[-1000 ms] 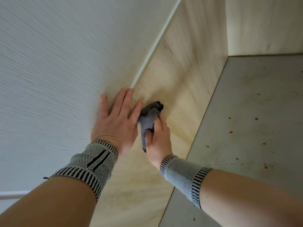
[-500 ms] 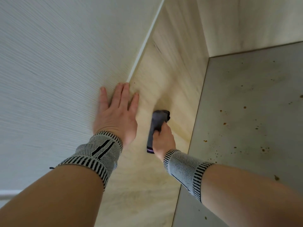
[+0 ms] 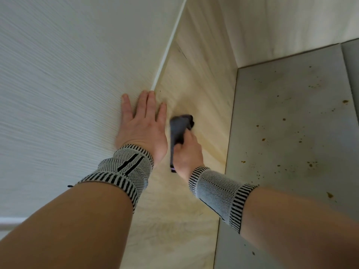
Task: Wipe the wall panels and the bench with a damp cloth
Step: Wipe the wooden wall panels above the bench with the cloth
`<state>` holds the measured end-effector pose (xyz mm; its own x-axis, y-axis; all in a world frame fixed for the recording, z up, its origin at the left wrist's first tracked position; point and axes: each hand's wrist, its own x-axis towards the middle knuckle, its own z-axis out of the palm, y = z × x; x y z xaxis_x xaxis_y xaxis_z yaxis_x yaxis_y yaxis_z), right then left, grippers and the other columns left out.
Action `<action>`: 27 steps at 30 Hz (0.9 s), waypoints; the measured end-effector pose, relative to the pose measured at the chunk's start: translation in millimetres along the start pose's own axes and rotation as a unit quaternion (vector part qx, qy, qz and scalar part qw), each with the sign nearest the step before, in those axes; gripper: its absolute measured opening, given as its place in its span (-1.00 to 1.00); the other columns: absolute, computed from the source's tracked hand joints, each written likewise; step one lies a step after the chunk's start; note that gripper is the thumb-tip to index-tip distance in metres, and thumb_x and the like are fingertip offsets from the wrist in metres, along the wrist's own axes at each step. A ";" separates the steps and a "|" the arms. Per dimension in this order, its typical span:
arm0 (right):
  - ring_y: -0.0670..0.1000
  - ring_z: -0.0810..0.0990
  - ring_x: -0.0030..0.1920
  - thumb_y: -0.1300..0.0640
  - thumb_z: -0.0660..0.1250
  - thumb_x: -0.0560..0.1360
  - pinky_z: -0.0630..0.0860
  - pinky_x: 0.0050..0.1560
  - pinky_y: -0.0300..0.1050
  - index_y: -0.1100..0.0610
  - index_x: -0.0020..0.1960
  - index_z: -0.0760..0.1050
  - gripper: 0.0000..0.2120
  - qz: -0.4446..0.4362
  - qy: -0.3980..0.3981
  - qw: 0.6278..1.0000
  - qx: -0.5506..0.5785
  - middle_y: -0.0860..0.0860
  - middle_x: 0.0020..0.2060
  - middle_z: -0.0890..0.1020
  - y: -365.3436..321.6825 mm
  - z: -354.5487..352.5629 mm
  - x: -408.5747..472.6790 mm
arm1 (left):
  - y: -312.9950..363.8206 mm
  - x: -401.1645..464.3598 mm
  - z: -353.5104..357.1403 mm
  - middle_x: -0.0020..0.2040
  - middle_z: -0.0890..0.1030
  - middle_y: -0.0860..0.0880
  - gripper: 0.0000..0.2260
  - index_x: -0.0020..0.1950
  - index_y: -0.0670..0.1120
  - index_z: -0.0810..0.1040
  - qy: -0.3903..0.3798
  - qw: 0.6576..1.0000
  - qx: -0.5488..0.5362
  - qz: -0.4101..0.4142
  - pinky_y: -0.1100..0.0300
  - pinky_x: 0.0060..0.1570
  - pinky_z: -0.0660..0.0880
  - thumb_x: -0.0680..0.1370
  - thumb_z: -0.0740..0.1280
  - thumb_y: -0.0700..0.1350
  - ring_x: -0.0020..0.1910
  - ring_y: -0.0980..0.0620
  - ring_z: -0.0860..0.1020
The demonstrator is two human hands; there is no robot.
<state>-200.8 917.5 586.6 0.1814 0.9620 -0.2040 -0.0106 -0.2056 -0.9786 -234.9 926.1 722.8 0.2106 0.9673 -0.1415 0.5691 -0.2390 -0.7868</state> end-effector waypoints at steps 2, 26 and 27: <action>0.14 0.36 0.31 0.21 0.10 0.56 0.33 0.35 0.04 0.09 0.42 0.33 -0.57 -0.105 -0.002 0.994 0.015 0.03 0.42 0.37 -2.9 4.0 -15.7 | 0.1 -0.3 0.4 0.58 -0.32 -0.21 -0.38 0.59 -0.08 -0.30 0.002 1.000 0.011 0.002 -0.32 0.36 -0.42 0.62 -0.10 0.07 0.56 -0.19 -0.33; 0.09 0.44 0.19 0.24 0.11 0.56 0.39 0.25 0.01 0.15 0.33 0.41 -0.64 -0.190 -0.021 0.981 0.044 0.06 0.32 0.44 15.8 -4.6 2.9 | 11.9 0.4 -3.2 0.55 -0.41 -0.19 -0.39 0.54 -0.21 -0.36 -0.033 0.997 0.064 0.014 -0.34 0.41 -0.33 0.60 -0.15 -0.02 0.54 -0.15 -0.39; 0.06 0.42 0.21 0.22 0.11 0.58 0.38 0.26 -0.05 0.11 0.39 0.37 -0.61 -0.198 -0.019 0.979 0.034 0.02 0.37 0.41 21.5 -1.8 7.1 | 18.5 1.3 -3.2 0.55 -0.39 -0.21 -0.38 0.52 -0.24 -0.36 -0.046 0.995 0.081 0.030 -0.33 0.41 -0.32 0.59 -0.16 -0.01 0.54 -0.17 -0.39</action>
<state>-197.9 919.6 564.2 0.1488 0.9700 0.1924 -0.0130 0.1964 -0.9804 -221.6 922.6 709.9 0.1628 0.9572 -0.2391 0.4203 -0.2865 -0.8610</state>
